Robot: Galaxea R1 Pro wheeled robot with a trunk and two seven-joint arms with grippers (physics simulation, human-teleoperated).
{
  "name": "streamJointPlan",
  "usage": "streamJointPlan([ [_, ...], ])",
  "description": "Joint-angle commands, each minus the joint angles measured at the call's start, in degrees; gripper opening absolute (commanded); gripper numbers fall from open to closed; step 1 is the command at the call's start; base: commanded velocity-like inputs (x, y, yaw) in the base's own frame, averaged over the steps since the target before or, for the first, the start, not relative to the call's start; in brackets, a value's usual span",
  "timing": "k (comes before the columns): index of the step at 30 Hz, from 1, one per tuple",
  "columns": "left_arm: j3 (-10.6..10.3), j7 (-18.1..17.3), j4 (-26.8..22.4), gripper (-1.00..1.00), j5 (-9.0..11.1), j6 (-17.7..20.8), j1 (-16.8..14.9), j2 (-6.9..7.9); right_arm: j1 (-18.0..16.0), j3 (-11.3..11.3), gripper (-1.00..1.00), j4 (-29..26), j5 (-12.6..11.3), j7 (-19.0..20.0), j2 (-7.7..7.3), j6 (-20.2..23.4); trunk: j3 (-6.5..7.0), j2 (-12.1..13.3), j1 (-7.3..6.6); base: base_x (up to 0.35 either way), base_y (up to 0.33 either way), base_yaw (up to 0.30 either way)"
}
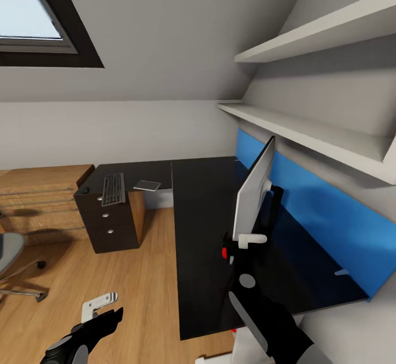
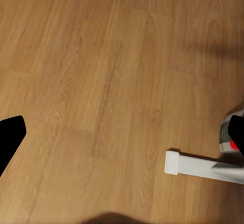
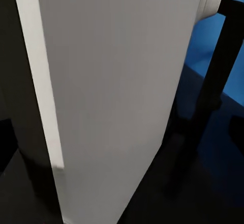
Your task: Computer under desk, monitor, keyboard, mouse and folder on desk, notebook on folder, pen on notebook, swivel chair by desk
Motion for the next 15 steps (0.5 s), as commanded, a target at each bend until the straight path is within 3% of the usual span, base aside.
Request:
streamJointPlan([
  [1, 0.05, 0.42, -0.1, 1.0, 0.61, 0.2, -0.01, -0.05, -0.07, 0.17, 1.0, -0.07, -0.17, -0.4, -0.03, 0.37, -0.07, -0.06, 0.02, 0.148, -0.013, 0.0],
  [6, 0.05, 0.45, -0.1, 1.0, 0.61, 0.2, -0.01, -0.04, -0.07, 0.17, 1.0, -0.06, -0.17, -0.42, -0.03, 0.33, -0.07, -0.06, 0.02, 0.154, -0.021, 0.0],
  [15, 0.05, 0.45, -0.1, 1.0, 0.61, 0.2, -0.01, -0.07, -0.07, 0.12, 1.0, -0.07, -0.22, -0.48, -0.03, 0.32, -0.07, -0.06, 0.02, 0.012, -0.011, 0.0],
])
